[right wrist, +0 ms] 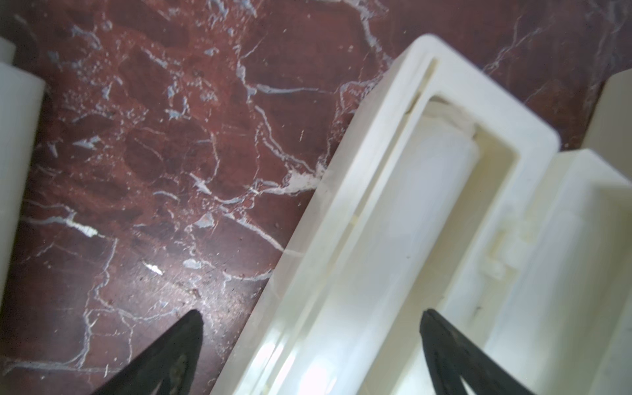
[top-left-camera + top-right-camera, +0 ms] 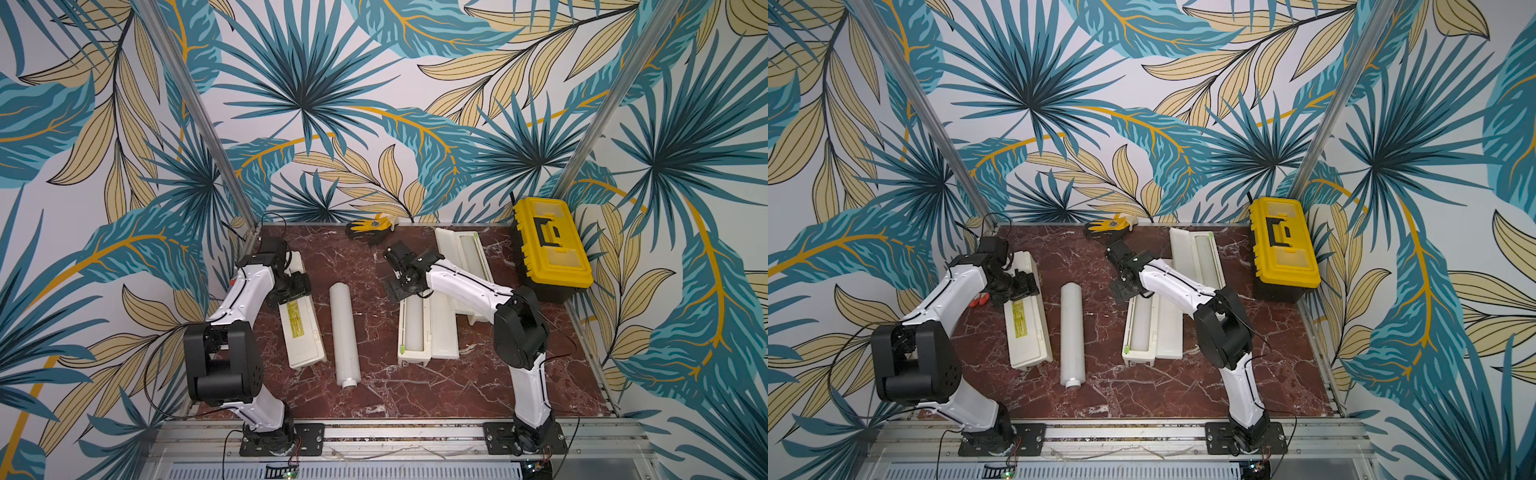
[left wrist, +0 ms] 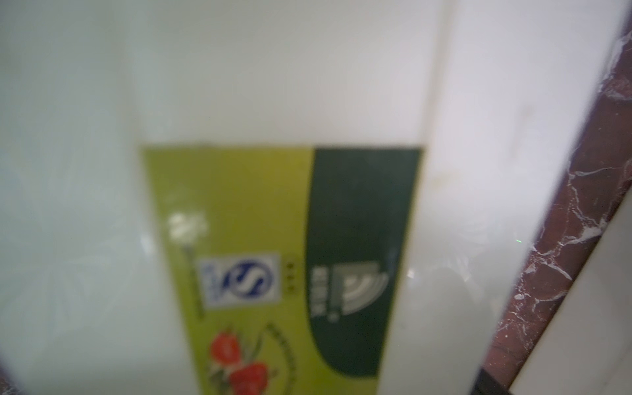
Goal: Put plastic wrap rolls into dispensers
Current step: Adjust the plastic wrap cutting box at the center of the board.
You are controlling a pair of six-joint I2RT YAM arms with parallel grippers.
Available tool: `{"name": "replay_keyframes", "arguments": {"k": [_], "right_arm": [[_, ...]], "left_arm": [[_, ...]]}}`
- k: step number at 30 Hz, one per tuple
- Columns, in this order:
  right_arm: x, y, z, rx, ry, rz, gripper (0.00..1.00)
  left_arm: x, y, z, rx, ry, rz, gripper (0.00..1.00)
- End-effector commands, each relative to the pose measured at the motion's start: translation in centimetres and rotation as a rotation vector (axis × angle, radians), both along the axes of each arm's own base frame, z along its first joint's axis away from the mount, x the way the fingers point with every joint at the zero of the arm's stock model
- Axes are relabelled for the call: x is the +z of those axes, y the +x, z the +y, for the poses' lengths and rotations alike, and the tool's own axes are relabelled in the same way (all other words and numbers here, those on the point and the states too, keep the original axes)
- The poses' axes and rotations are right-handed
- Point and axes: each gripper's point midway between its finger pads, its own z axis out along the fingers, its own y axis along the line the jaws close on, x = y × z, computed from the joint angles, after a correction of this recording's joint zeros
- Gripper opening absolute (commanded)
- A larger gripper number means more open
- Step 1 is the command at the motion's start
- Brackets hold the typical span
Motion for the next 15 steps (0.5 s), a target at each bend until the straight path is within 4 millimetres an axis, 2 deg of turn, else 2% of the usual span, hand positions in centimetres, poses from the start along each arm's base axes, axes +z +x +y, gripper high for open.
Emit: {"name": "replay_keyframes", "arguments": {"k": [1,9,13,15], "right_arm": [[-0.9,-1.7,0.3,0.016,0.025,0.032,0.99],[-3.2,-3.4,-2.4,0.012,-0.089,0.059,0.99],[-3.0,-4.1,-3.5,0.014,-0.118,0.060,0.98],[-2.0,-4.2,-3.4,0.015,-0.089,0.035,0.98]], "left_arm": [[2.0,-0.4,-1.1,-0.015,-0.024,-0.042,0.65],[6.2,-0.1,-4.1,-0.067,-0.068,-0.119,0.63],[8.0,0.3,-5.7,-0.091,-0.100,-0.161,0.63],[8.6,0.5,-6.6,-0.108,-0.106,-0.175,0.63]]}}
